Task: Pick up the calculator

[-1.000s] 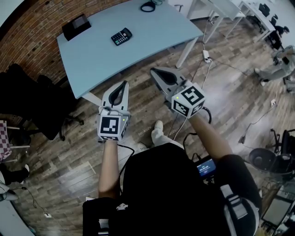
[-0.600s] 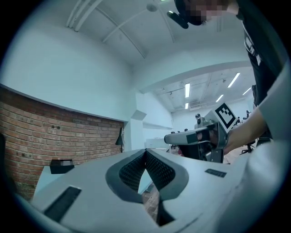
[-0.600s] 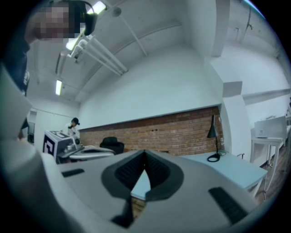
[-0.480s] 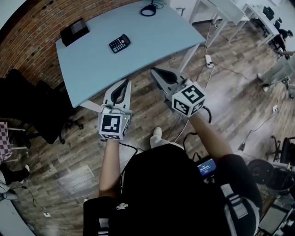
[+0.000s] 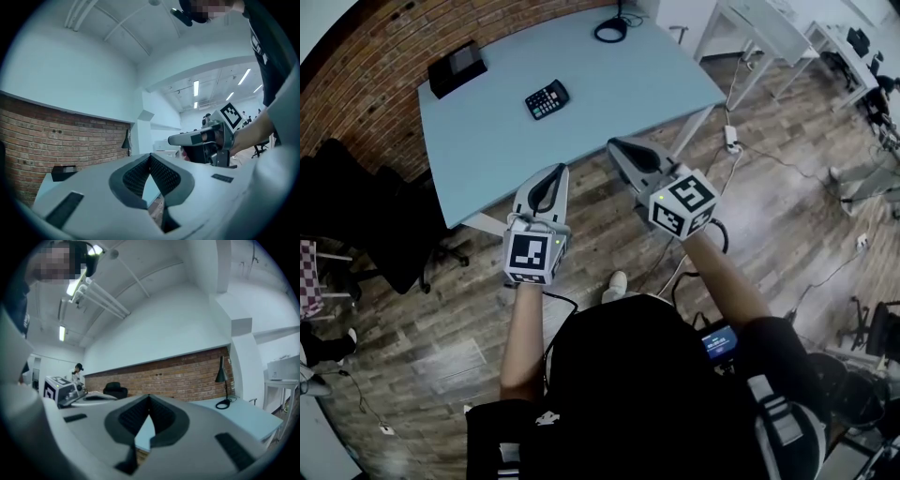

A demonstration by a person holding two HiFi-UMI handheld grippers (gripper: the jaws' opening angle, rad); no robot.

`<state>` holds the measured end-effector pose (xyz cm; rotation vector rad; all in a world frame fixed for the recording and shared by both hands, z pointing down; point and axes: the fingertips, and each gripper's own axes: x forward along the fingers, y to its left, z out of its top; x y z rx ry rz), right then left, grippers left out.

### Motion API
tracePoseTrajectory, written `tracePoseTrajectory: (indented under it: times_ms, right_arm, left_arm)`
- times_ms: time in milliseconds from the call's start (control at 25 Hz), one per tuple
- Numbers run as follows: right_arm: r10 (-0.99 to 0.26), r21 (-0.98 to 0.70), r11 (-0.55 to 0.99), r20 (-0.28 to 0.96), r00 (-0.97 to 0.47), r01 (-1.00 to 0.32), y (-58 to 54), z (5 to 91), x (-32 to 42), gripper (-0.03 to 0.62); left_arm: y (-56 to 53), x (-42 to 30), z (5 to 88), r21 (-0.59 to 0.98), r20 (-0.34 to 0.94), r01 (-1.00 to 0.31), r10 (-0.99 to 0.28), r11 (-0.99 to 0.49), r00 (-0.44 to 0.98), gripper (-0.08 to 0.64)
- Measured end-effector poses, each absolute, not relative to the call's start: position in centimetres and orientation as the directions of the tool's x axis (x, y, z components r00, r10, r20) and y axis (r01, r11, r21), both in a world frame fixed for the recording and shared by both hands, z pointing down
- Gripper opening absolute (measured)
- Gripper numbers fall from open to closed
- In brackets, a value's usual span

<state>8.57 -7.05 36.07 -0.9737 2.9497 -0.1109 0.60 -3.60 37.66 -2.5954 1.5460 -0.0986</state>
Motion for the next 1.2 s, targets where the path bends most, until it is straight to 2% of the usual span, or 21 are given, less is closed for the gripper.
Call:
tracePoseTrajectory:
  times_ms: [680,1200]
  right_arm:
    - [-0.560,-0.103,0.825,-0.018,-0.828,-0.556,-11.3,36.6,10.2,0.003]
    - [-0.565,-0.124,0.820,-0.015,-0.825,-0.559,-14.3,37.0,8.6,0.003]
  left_arm:
    - [-7.0,3.0,38.2,-0.168,0.028,-0.888,-0.903,-0.428,0.429,0.009]
    - [-9.9,1.7,38.4,-0.184,0.043,-0.882,-0.900,-0.433,0.433,0.009]
